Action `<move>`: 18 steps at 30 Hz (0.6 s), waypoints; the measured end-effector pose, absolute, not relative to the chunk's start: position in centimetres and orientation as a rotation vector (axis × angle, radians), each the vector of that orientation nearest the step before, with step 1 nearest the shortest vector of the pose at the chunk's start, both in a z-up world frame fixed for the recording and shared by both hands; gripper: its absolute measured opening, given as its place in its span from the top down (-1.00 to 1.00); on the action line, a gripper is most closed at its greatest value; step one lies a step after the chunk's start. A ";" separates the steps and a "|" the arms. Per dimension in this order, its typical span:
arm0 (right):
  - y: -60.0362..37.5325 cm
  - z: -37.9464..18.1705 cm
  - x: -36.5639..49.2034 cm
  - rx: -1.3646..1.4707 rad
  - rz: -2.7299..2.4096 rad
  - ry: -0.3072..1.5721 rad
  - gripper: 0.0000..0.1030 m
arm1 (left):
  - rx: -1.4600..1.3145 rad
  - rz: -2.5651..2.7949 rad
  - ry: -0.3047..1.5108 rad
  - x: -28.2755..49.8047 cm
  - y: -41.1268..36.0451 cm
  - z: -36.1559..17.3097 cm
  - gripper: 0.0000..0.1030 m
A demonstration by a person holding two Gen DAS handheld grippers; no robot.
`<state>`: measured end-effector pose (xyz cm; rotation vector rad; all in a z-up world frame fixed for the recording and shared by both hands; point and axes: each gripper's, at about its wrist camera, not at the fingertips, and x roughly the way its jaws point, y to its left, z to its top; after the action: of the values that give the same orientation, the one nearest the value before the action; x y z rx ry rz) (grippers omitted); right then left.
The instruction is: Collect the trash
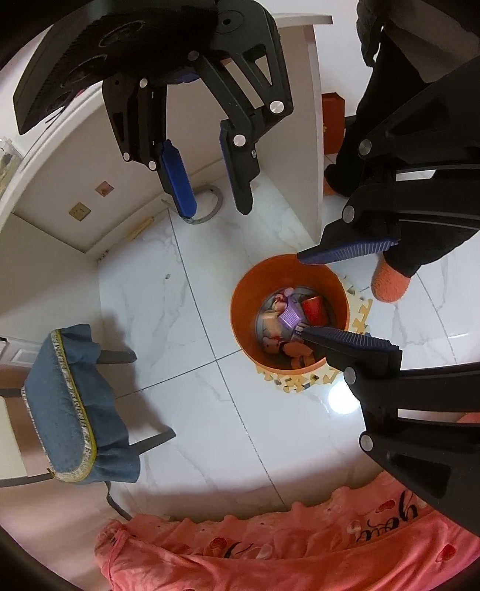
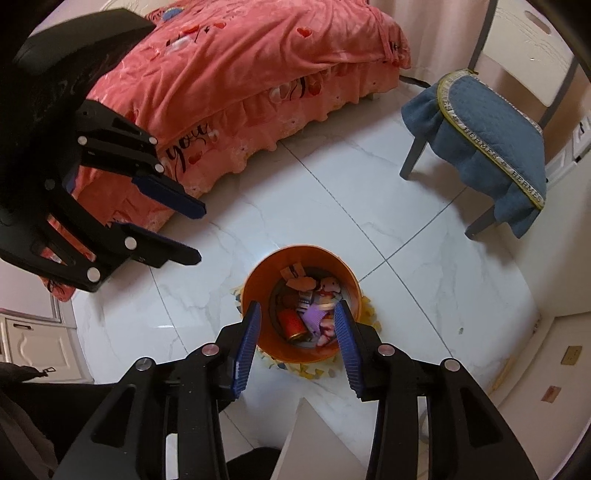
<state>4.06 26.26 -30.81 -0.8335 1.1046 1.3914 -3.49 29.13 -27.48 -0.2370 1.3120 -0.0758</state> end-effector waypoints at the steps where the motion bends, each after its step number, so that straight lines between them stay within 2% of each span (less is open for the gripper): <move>1: 26.0 -30.3 4.1 -0.820 1.394 1.101 0.18 | -0.236 -0.073 1.306 -3.5 29.0 -27.2 0.28; 6: 24.3 -27.4 4.6 -0.745 1.390 1.093 0.14 | -0.222 -0.053 1.277 -3.5 27.5 -25.2 0.28; 7: 23.8 -26.7 4.7 -0.722 1.389 1.096 0.11 | -0.209 -0.042 1.272 -3.6 27.1 -24.6 0.28; 9: 22.5 -24.8 5.0 -0.677 1.388 1.080 -0.01 | -0.208 -0.018 1.254 -3.6 26.5 -23.6 0.05; 14: 19.2 -20.3 5.4 -0.589 1.374 1.052 -0.20 | -0.214 0.037 1.178 -3.7 24.6 -19.5 0.05; 16: 17.5 -18.2 5.6 -0.555 1.353 1.026 -0.36 | -0.200 0.069 1.152 -3.5 23.7 -18.0 -0.07; 17: 16.4 -16.9 5.8 -0.524 1.341 1.011 -0.42 | -0.192 0.099 1.131 -3.4 23.2 -17.0 -0.24; 18: 15.7 -16.0 5.9 -0.503 1.337 1.008 -0.43 | -0.192 0.117 1.107 -3.3 22.8 -16.0 -0.27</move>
<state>5.86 15.66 -16.05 -0.5026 1.0076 1.3365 -3.31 22.76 -16.03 -0.1920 1.1071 0.1174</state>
